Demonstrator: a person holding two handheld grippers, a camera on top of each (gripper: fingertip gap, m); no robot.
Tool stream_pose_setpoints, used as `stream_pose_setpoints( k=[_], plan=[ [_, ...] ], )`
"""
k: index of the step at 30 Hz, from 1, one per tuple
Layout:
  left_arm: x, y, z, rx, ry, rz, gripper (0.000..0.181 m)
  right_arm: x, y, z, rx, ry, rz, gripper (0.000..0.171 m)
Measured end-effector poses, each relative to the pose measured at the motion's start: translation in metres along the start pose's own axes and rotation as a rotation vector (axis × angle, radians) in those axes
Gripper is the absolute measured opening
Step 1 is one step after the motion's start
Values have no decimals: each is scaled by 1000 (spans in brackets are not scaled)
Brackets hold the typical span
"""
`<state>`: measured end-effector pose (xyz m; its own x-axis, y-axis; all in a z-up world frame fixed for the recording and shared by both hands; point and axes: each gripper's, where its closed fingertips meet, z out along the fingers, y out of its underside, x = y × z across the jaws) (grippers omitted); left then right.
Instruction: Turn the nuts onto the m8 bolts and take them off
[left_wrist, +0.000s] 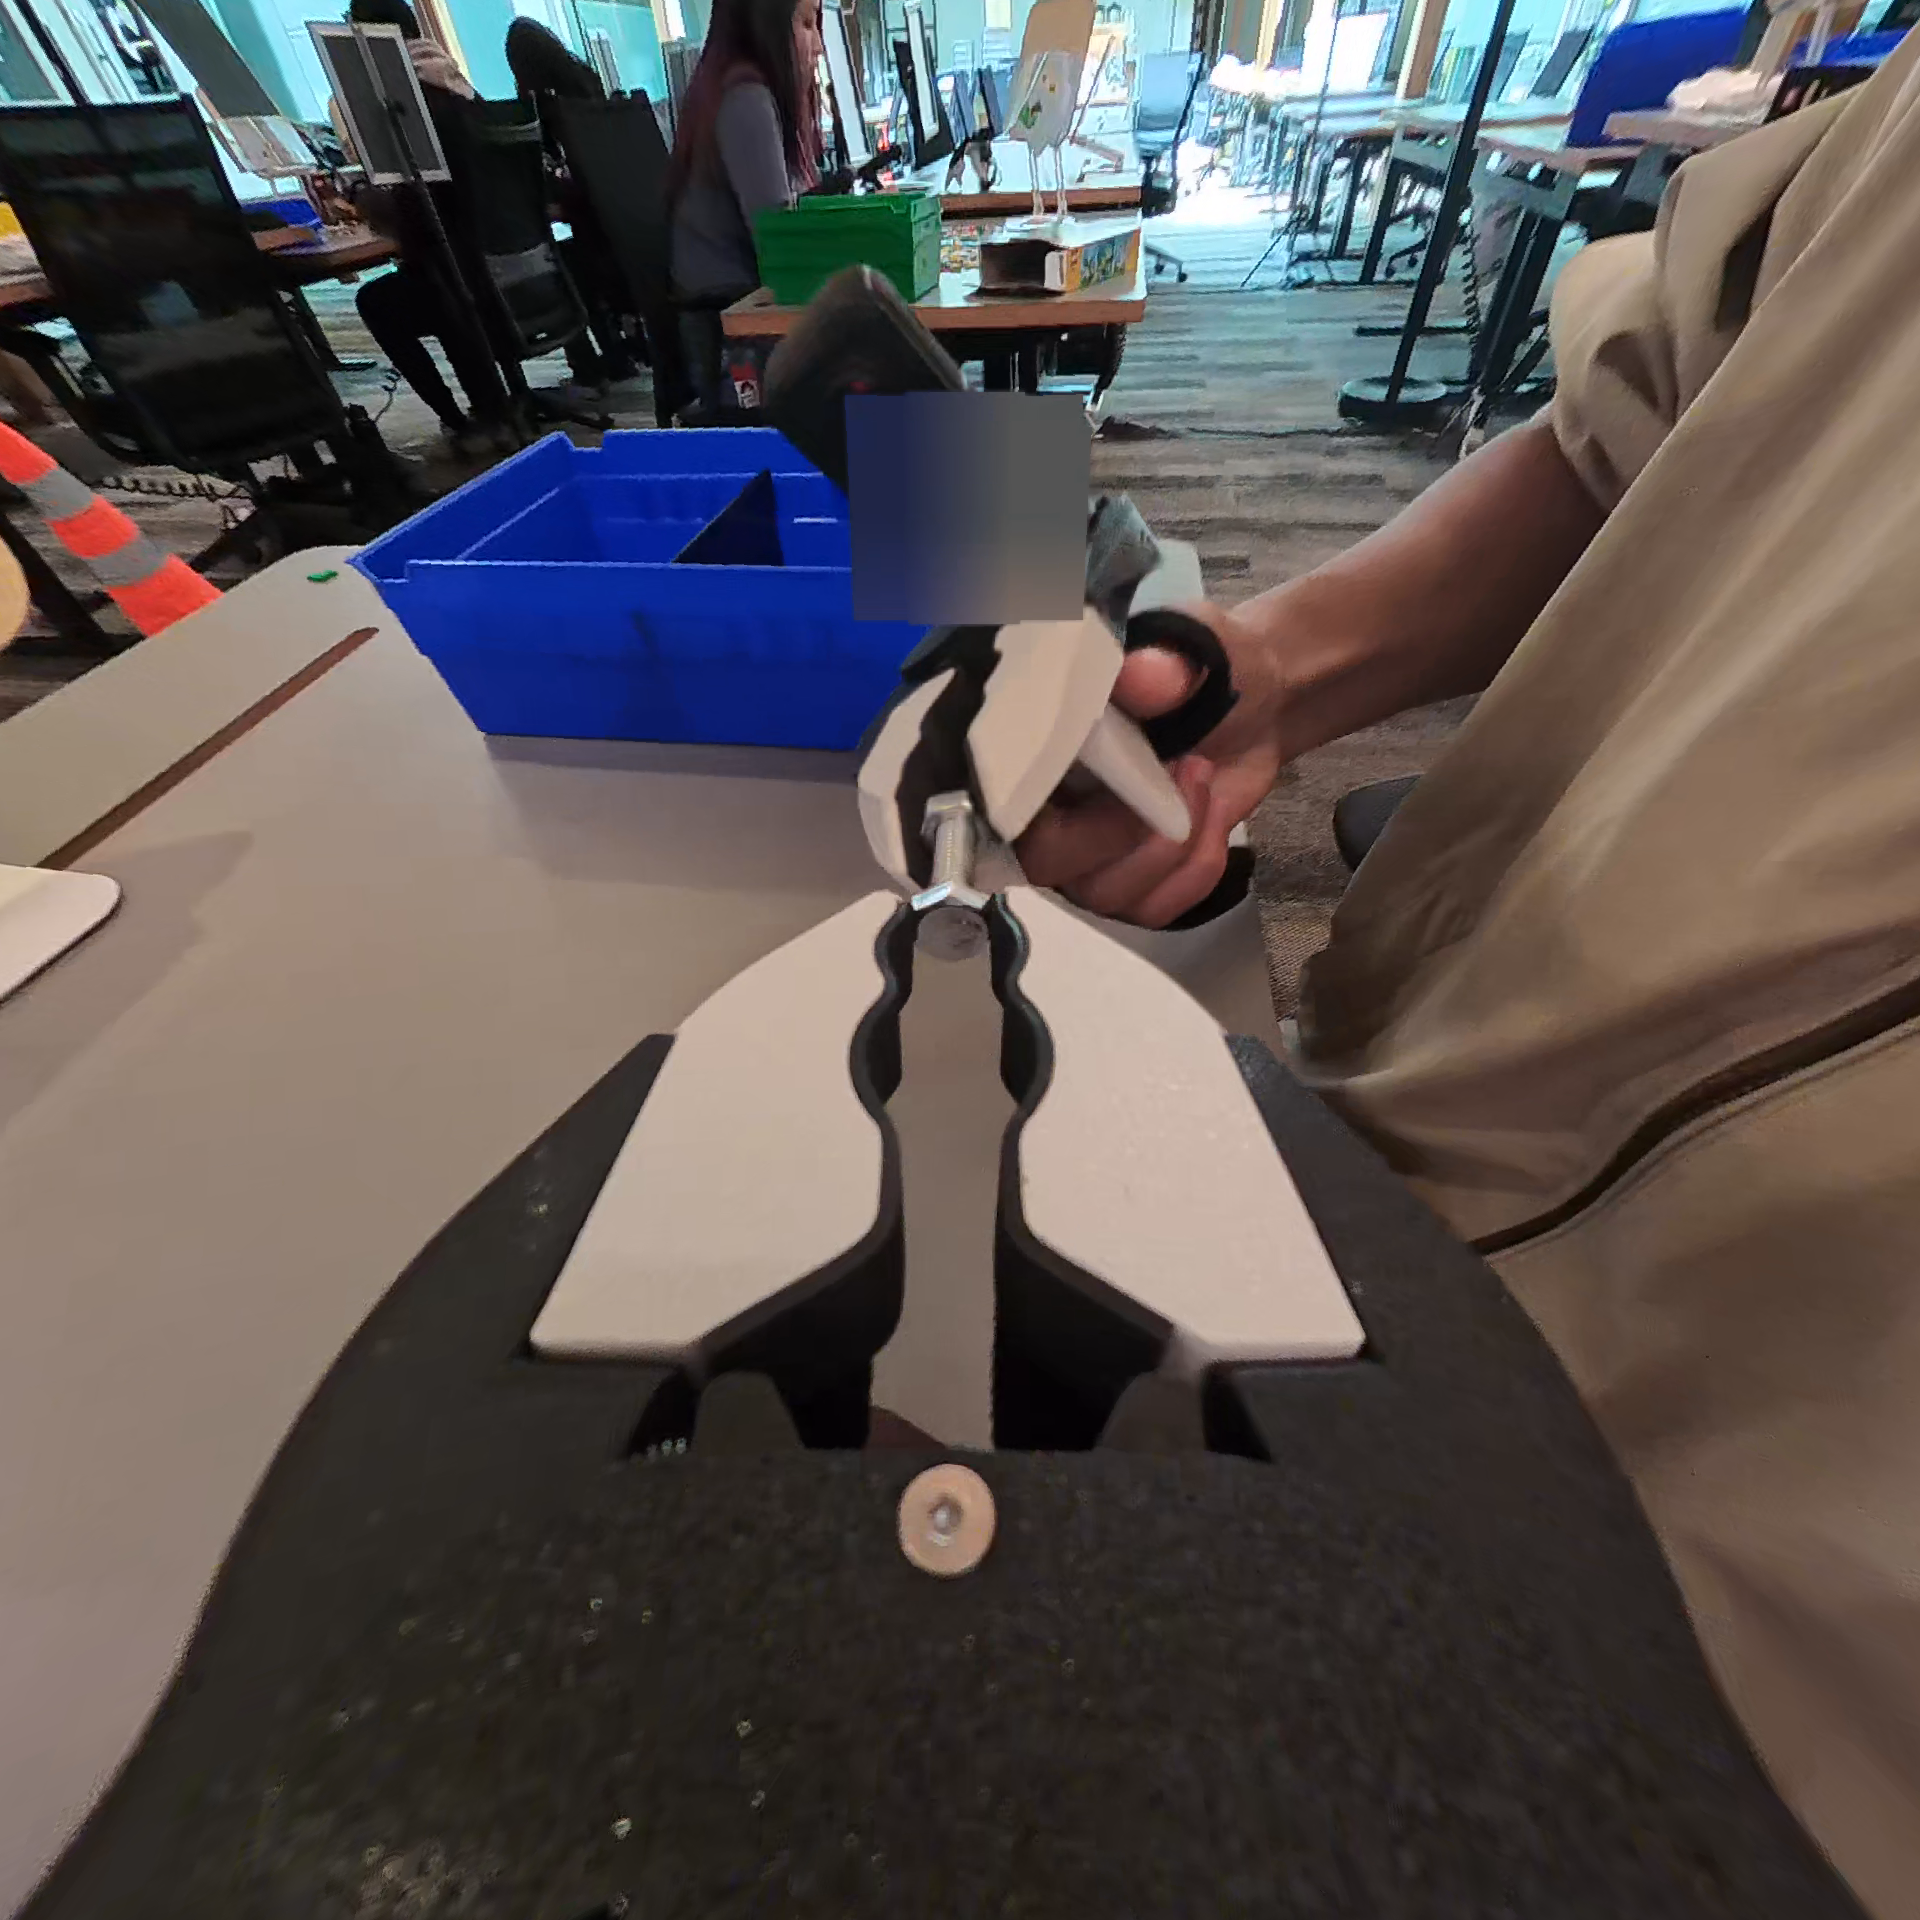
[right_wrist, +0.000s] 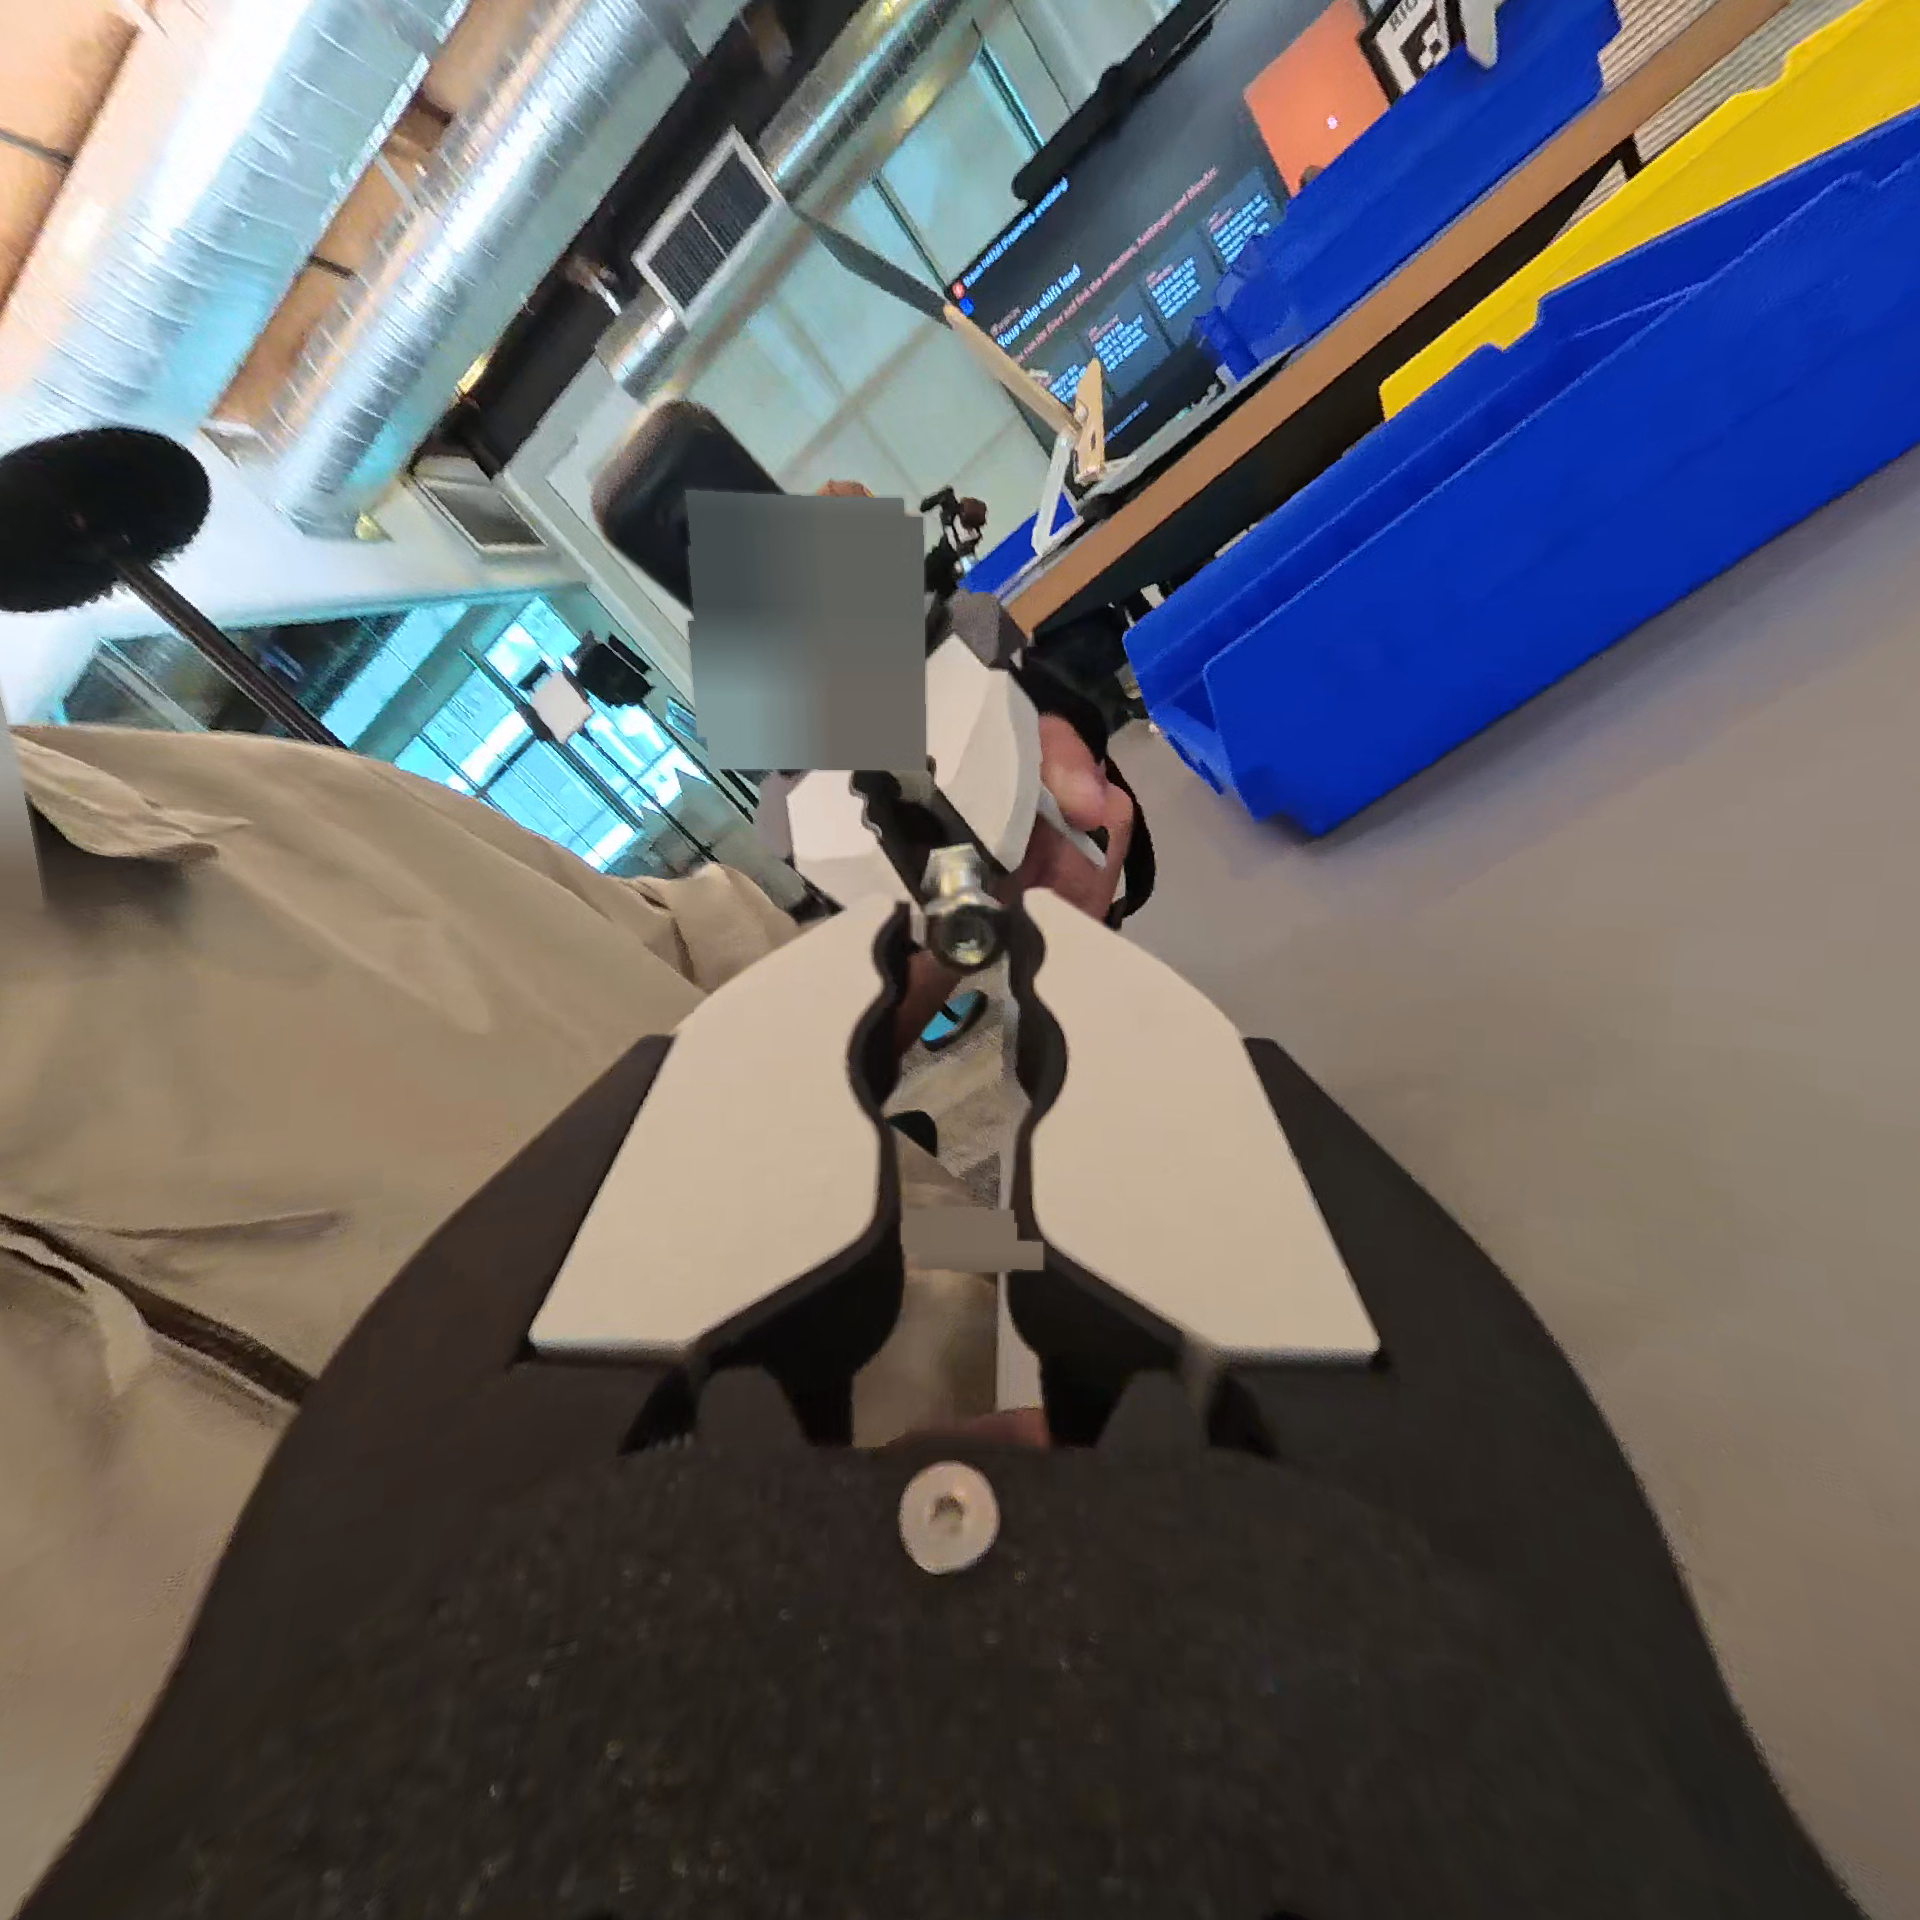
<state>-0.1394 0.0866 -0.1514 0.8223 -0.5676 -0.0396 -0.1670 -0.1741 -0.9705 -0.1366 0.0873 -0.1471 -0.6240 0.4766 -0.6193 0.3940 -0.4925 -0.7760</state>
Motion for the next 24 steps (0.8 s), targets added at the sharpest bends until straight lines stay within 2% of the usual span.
stream_pose_setpoints(
  k=[6,14,18,20,24],
  plan=[
    [3,-2,-1,16,41,-85,14,0,5,0,-109,78,-237,14],
    [15,-7,-5,75,384,-611,14,-7,4,-2,-307,172,-906,14],
    [12,-16,-13,131,552,-859,14,-10,-6,-9,-328,200,-1163,14],
    [4,-16,-17,162,546,-894,14,-9,-9,-14,-355,209,-1197,14],
    [-7,-3,-13,89,346,-713,14,11,-13,-31,-401,312,-1097,14]
  ],
)
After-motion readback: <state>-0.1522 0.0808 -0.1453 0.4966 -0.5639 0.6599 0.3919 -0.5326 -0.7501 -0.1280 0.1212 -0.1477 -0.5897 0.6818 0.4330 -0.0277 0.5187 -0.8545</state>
